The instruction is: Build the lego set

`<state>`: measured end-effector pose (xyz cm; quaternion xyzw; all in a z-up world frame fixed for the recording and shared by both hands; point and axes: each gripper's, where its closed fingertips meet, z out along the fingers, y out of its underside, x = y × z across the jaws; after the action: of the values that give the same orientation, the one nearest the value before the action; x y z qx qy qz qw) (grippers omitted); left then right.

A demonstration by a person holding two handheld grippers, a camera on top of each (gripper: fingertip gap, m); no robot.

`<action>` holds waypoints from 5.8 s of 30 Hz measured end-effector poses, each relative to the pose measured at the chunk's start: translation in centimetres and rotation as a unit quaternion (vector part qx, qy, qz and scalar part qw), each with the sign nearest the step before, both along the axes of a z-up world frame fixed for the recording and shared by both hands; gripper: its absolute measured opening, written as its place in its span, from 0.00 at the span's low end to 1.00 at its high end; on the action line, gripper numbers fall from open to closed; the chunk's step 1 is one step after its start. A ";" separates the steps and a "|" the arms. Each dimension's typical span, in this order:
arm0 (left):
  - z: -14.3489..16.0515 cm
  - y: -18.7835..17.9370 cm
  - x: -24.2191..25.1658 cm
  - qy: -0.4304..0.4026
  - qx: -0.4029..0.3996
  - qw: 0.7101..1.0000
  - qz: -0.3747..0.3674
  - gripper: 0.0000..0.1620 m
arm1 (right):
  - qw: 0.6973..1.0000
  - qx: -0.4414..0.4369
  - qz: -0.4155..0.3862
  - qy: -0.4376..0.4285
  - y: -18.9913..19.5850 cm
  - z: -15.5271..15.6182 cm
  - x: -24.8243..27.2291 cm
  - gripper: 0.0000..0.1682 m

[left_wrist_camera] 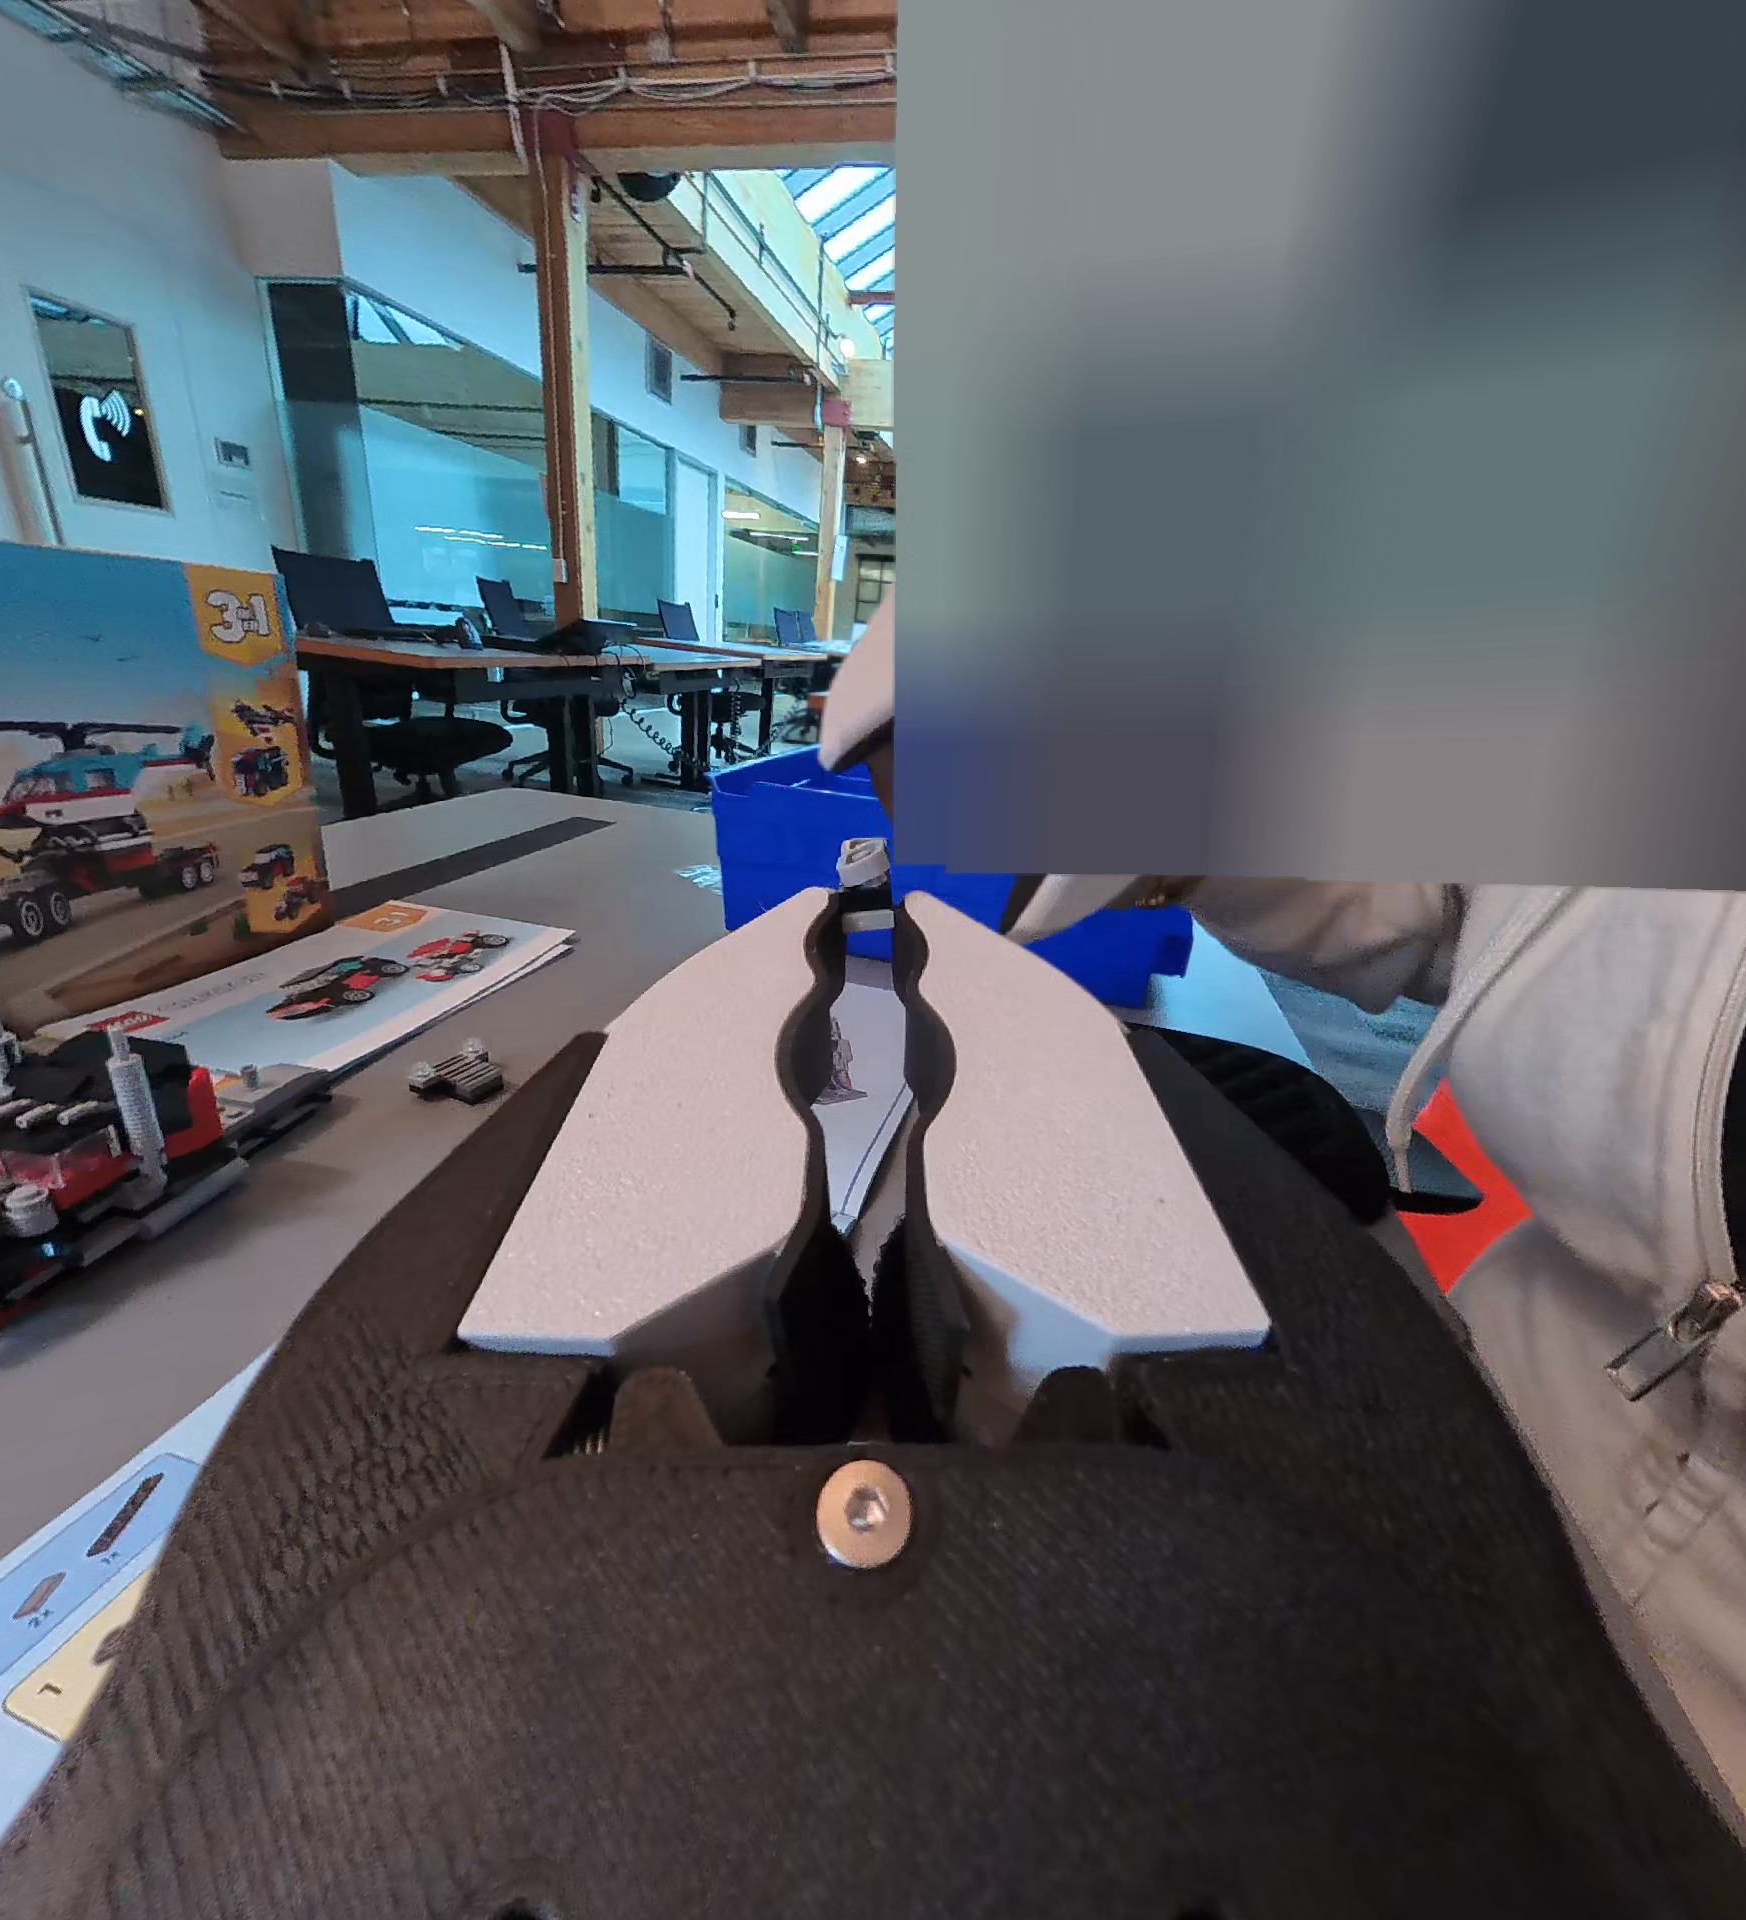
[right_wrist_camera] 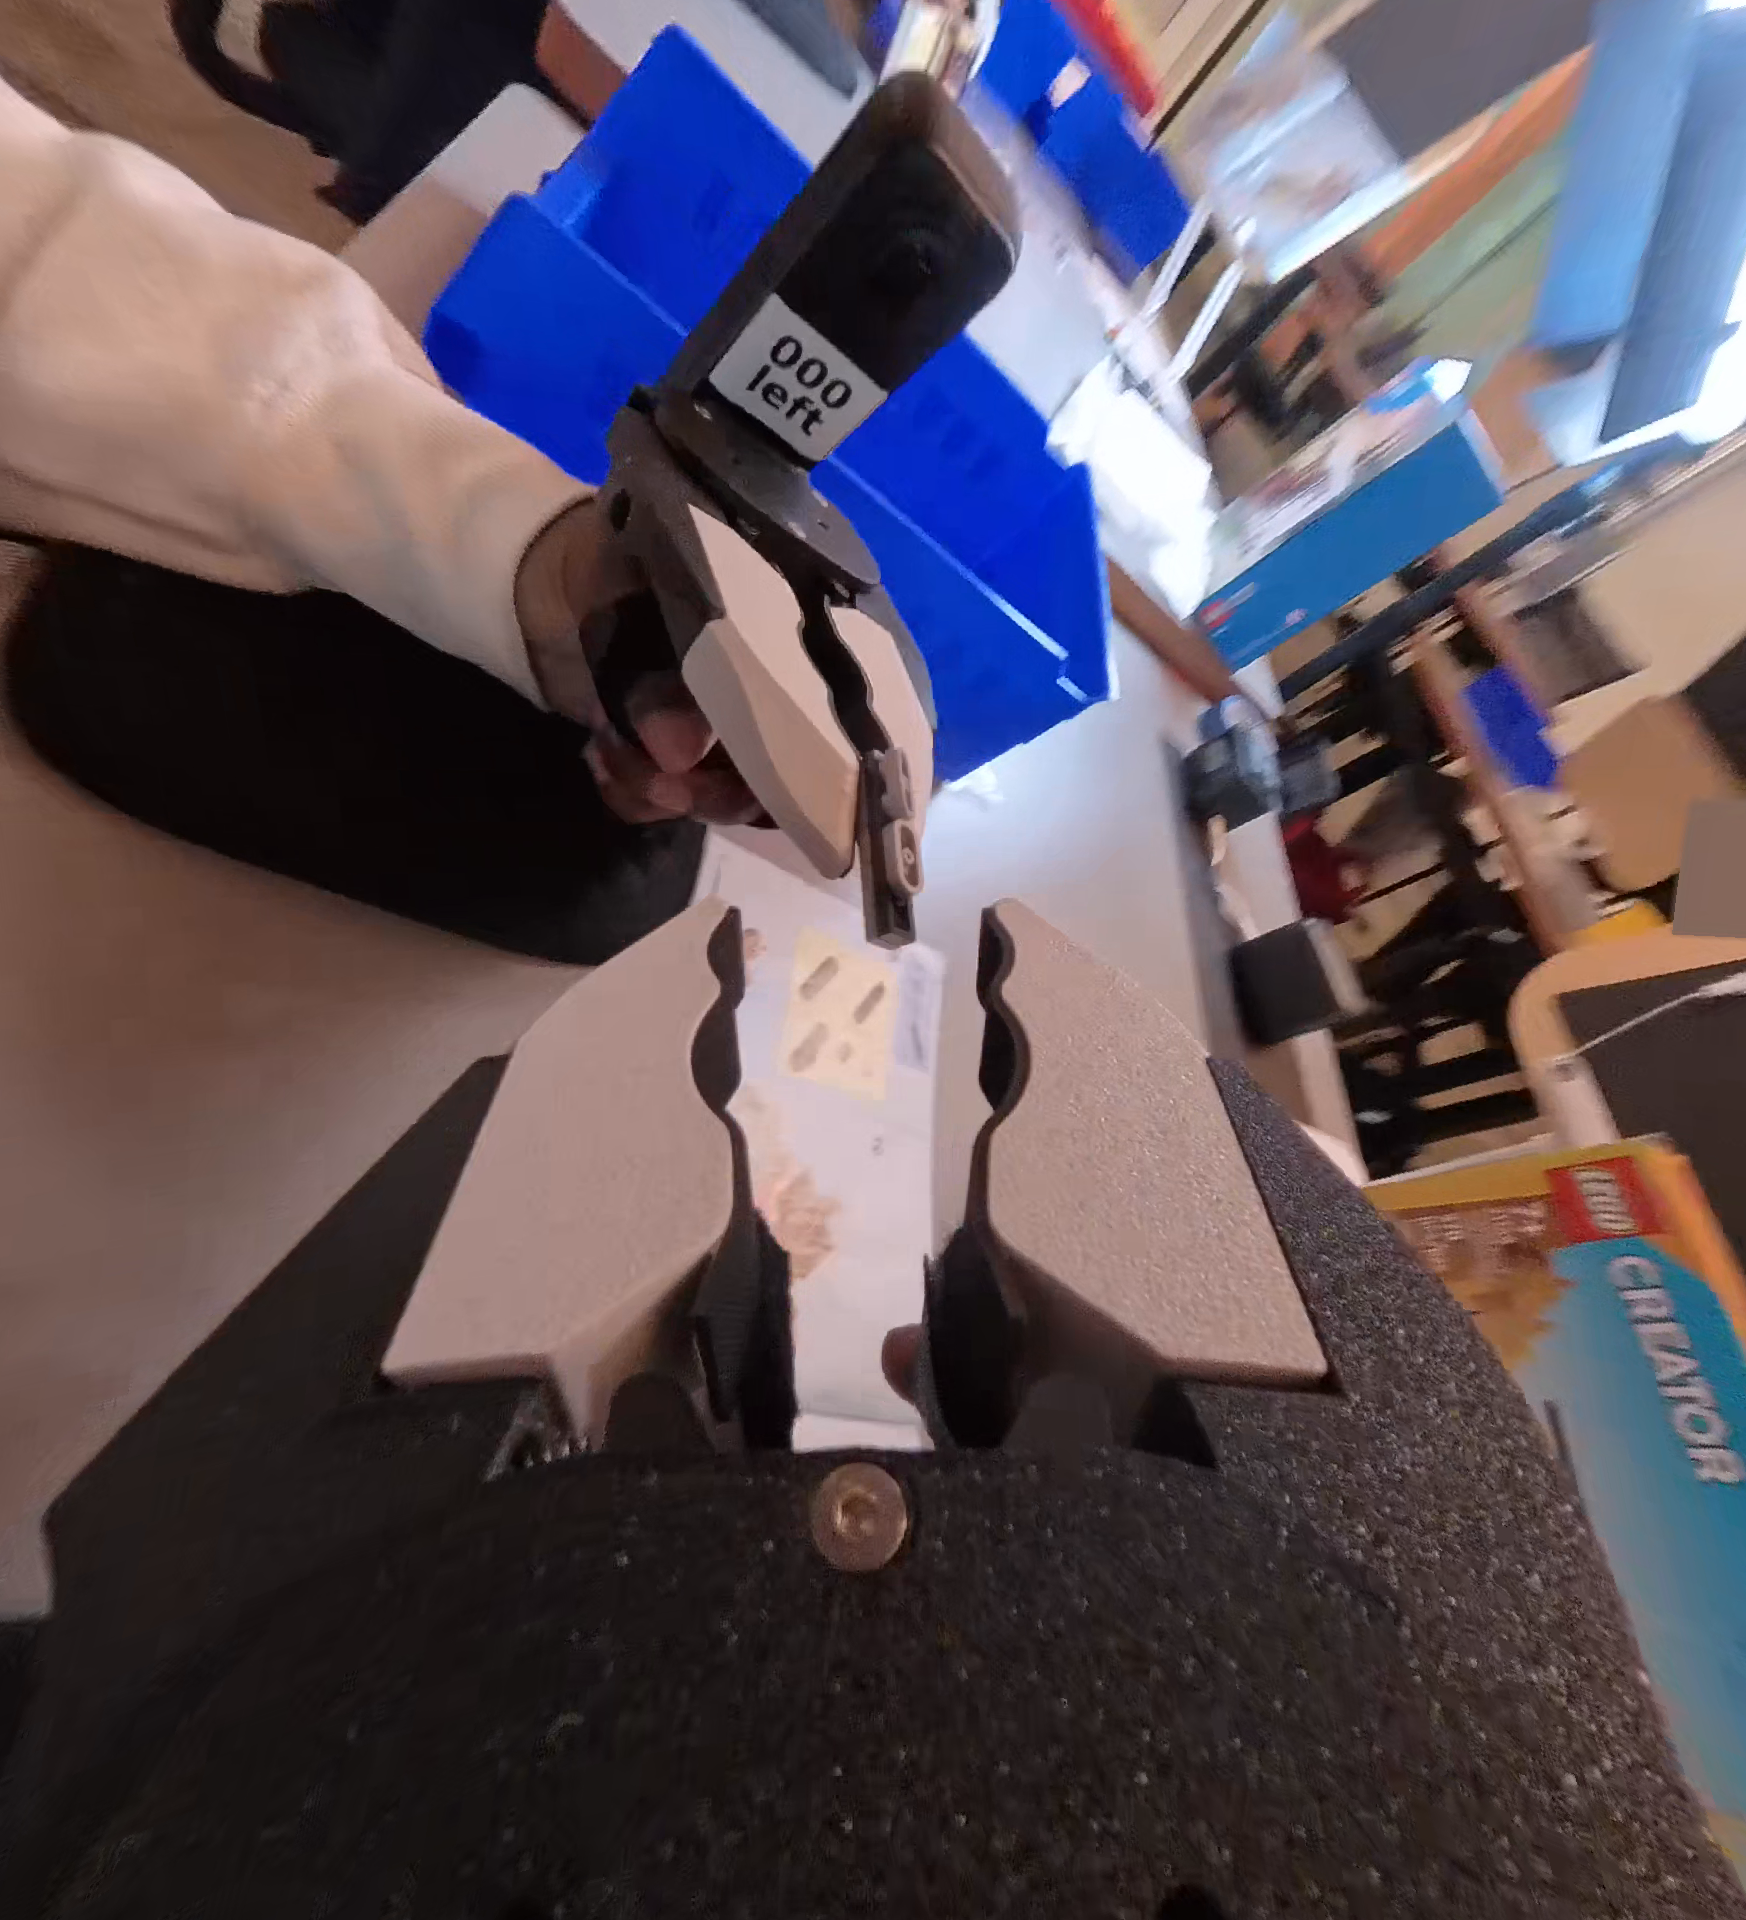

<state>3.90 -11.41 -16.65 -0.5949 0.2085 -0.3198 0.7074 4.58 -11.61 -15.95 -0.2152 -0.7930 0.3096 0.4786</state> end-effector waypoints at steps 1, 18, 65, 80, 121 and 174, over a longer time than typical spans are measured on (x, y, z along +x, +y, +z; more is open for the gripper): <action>0.0 0.1 -0.1 -0.003 -0.004 1.000 0.001 0.05 | 1.000 0.012 -0.001 0.023 -0.1 0.0 0.0 0.26; -0.4 0.3 -0.2 0.012 -0.005 1.000 0.013 0.05 | 0.975 0.195 0.041 0.100 -1.4 -1.0 -2.7 0.19; 2.2 -2.1 0.4 -0.007 0.115 0.993 -0.028 0.05 | 0.923 -0.363 0.129 -0.005 -2.4 2.0 -0.6 0.09; 1.2 -1.5 1.3 0.029 0.094 0.995 -0.023 0.14 | 0.934 -0.334 0.128 0.000 -1.9 1.1 -0.5 0.05; -0.9 -0.2 1.6 0.077 0.036 0.996 -0.016 0.05 | 0.898 -0.412 0.153 0.005 -0.3 -2.0 0.3 0.05; 3.1 -1.5 -3.2 -0.041 0.119 0.990 0.066 0.27 | 0.909 -0.409 0.077 -0.001 3.7 -3.1 0.4 0.05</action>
<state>0.71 -12.89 -13.52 -0.5053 0.1766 -0.2696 0.8005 4.97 -7.86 -19.04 -0.3307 -0.6115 0.6424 0.3224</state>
